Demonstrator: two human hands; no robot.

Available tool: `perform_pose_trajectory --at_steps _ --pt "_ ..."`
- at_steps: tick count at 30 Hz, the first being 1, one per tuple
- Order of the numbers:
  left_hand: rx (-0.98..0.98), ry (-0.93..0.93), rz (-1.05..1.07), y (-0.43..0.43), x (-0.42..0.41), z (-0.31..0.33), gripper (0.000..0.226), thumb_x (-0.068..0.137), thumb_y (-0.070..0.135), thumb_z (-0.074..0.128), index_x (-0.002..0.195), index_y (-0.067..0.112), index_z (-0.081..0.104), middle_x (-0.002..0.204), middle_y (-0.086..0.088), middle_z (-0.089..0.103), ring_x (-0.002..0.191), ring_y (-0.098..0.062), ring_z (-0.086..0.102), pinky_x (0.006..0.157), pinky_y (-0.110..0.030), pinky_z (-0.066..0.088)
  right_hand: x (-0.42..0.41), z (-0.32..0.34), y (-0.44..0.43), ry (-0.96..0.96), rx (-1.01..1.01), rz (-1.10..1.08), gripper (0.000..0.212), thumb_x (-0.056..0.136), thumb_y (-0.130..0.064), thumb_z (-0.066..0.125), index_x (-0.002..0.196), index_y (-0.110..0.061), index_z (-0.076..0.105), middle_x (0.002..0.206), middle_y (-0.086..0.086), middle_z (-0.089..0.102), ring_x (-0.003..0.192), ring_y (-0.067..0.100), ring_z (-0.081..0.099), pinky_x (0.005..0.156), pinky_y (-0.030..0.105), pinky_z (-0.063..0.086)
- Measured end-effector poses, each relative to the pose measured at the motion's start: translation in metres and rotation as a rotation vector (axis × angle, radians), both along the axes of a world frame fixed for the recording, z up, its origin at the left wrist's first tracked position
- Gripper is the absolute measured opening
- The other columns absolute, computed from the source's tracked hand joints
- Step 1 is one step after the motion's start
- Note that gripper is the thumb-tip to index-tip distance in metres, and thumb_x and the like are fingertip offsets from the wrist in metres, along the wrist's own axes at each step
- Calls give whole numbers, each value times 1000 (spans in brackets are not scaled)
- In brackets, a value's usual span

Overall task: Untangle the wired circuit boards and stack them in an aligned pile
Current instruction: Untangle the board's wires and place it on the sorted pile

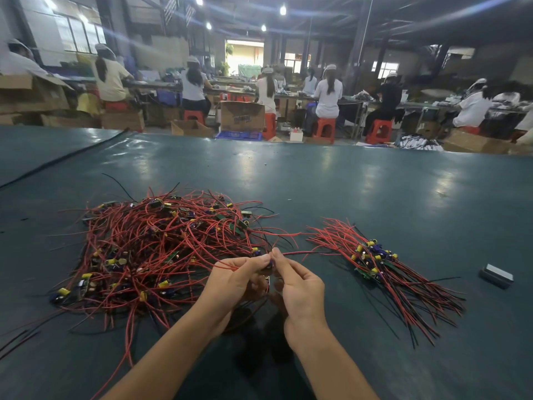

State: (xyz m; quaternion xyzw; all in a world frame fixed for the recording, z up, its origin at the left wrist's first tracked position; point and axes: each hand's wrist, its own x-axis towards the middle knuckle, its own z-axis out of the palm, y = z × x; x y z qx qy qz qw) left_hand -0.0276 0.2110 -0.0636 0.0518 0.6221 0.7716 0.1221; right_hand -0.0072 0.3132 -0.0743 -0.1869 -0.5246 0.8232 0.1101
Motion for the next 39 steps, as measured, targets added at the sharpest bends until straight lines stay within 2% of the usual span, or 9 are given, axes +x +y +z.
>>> perform_pose_trajectory --at_steps 2,5,8,15,20,24,29,34,39 --pt "-28 -5 7 0 -1 -1 32 82 26 70 52 17 70 52 -4 58 46 -12 53 48 -19 47 -1 0 2 3 34 -28 17 82 -24 78 66 -19 80 72 6 75 75 21 71 81 40 59" --pt "-10 -11 30 -1 -2 1 36 89 16 64 54 17 72 51 -3 57 42 -11 49 44 -18 43 -5 5 12 -12 25 -103 25 82 -23 78 58 -19 77 50 -5 58 44 5 52 48 23 46" --pt "31 -12 14 0 -1 4 43 91 10 59 50 17 69 47 0 54 39 -10 42 40 -19 37 -8 8 27 -14 -16 -205 27 82 -19 79 56 -14 72 47 -7 51 38 3 42 37 18 36" --pt "78 -14 -40 1 1 9 52 93 6 52 44 19 64 42 2 46 35 -9 36 40 -19 34 -6 20 49 60 -46 -366 28 82 -18 78 55 -19 71 48 -10 56 42 1 51 36 16 35" --pt "141 -49 6 -4 -1 12 35 92 4 46 59 9 57 42 1 44 39 -11 29 44 -22 28 -1 25 51 101 -108 -296 12 83 -14 77 73 -20 76 65 -8 70 56 5 67 37 19 42" --pt "151 -24 29 -11 -5 13 39 92 2 47 56 11 59 43 -1 44 40 -14 34 44 -24 32 2 26 50 108 -118 -232 6 83 -18 77 78 -20 78 76 -4 75 61 8 69 39 21 46" --pt "124 -35 128 -16 -12 13 24 92 15 58 71 3 62 45 3 49 38 -10 43 40 -20 39 5 27 49 99 -144 -221 13 87 -18 72 75 -17 72 67 -2 72 53 6 64 40 19 46" --pt "72 -39 181 -23 -20 12 30 90 29 65 84 1 72 74 -15 74 59 -19 70 48 -20 53 9 25 49 122 -67 -201 11 86 -12 73 75 -15 73 73 5 75 57 11 69 41 21 48" --pt "155 -51 176 -20 -21 10 24 96 21 58 96 -2 65 89 -19 75 75 -23 74 59 -23 59 11 25 47 184 30 -182 19 86 -14 74 68 -19 78 79 10 76 63 15 72 43 21 50"
